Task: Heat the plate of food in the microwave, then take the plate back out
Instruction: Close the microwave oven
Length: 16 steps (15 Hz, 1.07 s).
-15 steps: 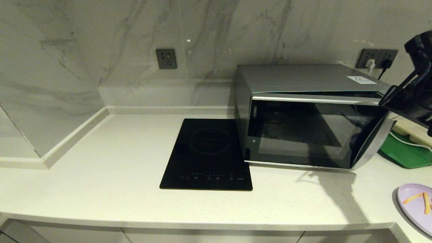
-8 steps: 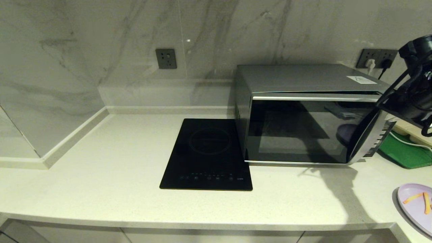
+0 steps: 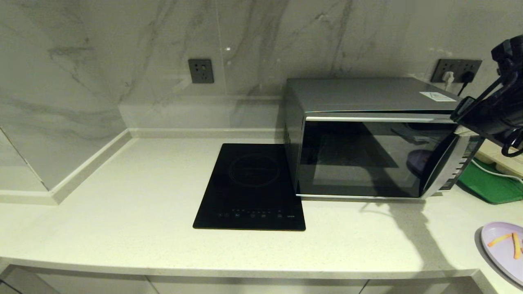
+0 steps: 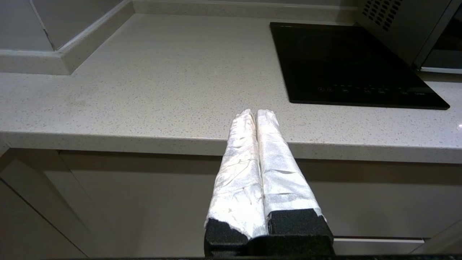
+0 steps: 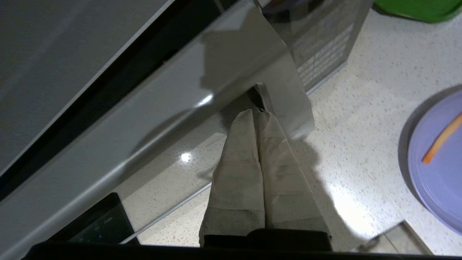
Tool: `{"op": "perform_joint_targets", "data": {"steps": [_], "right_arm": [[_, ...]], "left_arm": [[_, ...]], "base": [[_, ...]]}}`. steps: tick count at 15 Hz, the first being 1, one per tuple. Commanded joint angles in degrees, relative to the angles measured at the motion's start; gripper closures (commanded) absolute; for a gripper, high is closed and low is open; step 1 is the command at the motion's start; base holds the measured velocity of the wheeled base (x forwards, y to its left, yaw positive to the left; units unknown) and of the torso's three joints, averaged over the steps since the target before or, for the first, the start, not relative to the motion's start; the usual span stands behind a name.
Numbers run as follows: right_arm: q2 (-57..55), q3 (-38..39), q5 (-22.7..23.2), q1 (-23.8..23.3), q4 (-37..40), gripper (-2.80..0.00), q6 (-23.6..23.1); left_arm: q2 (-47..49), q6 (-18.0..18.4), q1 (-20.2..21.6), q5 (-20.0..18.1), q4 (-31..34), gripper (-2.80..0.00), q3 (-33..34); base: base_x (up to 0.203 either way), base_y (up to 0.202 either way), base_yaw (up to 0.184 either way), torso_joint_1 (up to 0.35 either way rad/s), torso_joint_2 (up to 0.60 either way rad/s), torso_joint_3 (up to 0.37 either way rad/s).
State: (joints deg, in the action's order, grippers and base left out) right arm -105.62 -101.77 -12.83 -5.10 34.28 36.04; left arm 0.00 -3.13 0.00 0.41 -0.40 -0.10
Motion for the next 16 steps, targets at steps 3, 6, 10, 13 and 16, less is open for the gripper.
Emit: {"op": "perform_joint_targets", "data": {"steps": [3,6,10,13,16], "right_arm": [[-1.2,-0.5,0.1,-0.2,0.1,0.0,0.1],[-1.6,-0.7,0.2,-0.2,0.0,0.0,0.2],[-1.5,-1.7,2.2,-0.2,-1.1,0.0,0.0],[-2.3,-2.2,2.7,-0.2,-1.1,0.0,-0.3],[-2.4,-2.3,3.1,-0.3,-1.2,0.0,-0.2]], "left_arm": [[0.0,0.0,0.0,0.0,0.0,0.0,0.0],[0.0,0.0,0.0,0.0,0.0,0.0,0.0],[0.0,0.0,0.0,0.0,0.0,0.0,0.0],[0.0,0.0,0.0,0.0,0.0,0.0,0.0],[0.0,0.0,0.0,0.0,0.0,0.0,0.0]], "base": [[0.0,0.0,0.0,0.0,0.0,0.0],[0.0,0.0,0.0,0.0,0.0,0.0],[0.0,0.0,0.0,0.0,0.0,0.0],[0.0,0.0,0.0,0.0,0.0,0.0],[0.0,0.0,0.0,0.0,0.0,0.0]]}}
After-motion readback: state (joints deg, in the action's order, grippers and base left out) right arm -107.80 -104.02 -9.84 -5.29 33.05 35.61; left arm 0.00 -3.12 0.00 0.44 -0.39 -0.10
